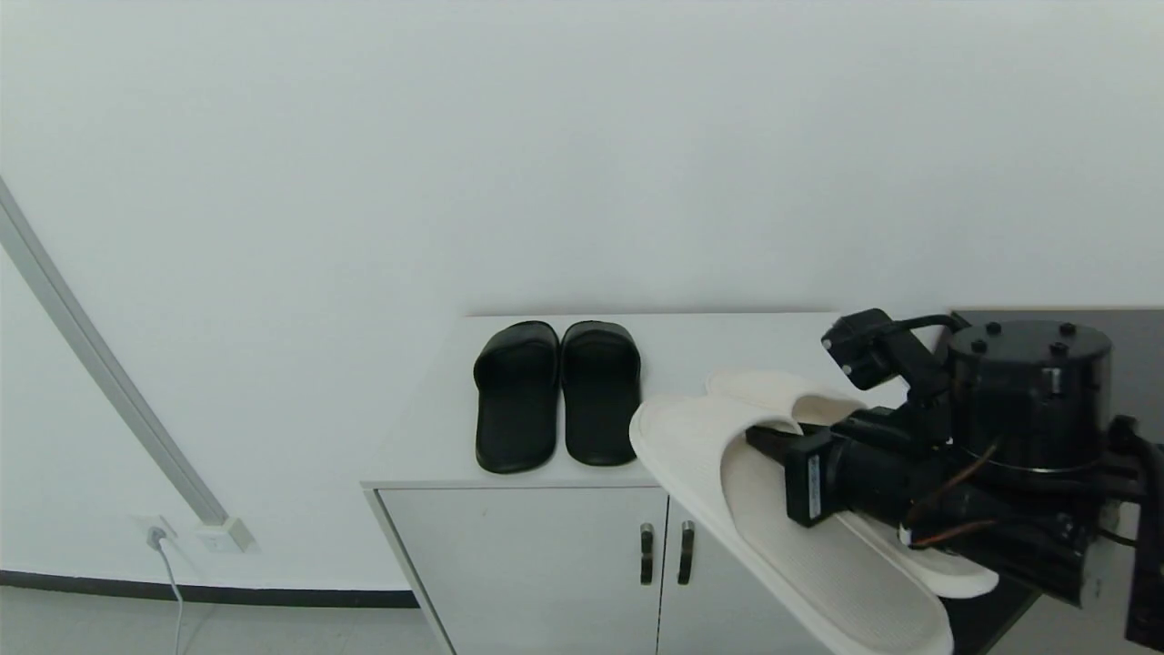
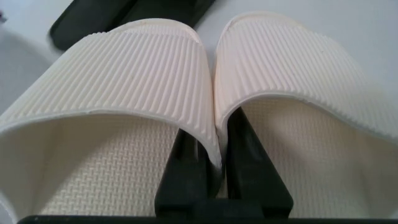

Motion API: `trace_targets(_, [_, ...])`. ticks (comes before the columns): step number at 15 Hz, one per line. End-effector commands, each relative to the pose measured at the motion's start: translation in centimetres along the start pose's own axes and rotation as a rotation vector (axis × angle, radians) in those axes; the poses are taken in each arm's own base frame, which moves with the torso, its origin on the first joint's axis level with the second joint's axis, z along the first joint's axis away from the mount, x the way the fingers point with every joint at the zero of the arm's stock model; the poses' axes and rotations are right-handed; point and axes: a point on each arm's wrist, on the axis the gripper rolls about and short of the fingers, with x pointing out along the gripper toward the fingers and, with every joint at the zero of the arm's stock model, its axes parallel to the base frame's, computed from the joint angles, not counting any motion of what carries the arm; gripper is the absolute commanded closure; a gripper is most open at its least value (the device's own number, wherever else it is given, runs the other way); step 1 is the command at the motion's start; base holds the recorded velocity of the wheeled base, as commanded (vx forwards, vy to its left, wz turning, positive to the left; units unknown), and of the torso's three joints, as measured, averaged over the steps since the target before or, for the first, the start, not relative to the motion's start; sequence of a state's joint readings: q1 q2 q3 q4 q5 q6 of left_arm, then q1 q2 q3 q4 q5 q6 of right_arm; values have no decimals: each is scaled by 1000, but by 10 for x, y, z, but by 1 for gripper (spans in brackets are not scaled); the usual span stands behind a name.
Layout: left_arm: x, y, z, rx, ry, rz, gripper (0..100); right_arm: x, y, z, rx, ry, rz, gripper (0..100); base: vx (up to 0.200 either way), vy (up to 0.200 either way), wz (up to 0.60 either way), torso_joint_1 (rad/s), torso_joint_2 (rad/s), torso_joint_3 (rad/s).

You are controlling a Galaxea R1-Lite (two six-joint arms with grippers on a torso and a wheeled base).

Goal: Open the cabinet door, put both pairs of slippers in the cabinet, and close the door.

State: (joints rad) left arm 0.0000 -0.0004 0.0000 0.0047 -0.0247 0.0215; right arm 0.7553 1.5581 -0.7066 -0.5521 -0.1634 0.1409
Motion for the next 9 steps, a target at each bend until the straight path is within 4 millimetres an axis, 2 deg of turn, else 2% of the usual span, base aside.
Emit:
trace_targets(1, [0, 0, 0, 0, 0, 0, 100, -26, 4, -6, -23, -4, 44, 100, 0, 0, 0, 0, 0, 0])
trace_targets(3, [0, 0, 0, -2, -1, 0, 100, -24, 8, -11, -37, 14, 56, 100, 0, 0, 0, 0, 0, 0])
trace_targets(9, [0, 0, 0, -2, 0, 0, 100, -27, 8, -17, -41, 29, 60, 100, -200, 0, 0, 6, 2, 2])
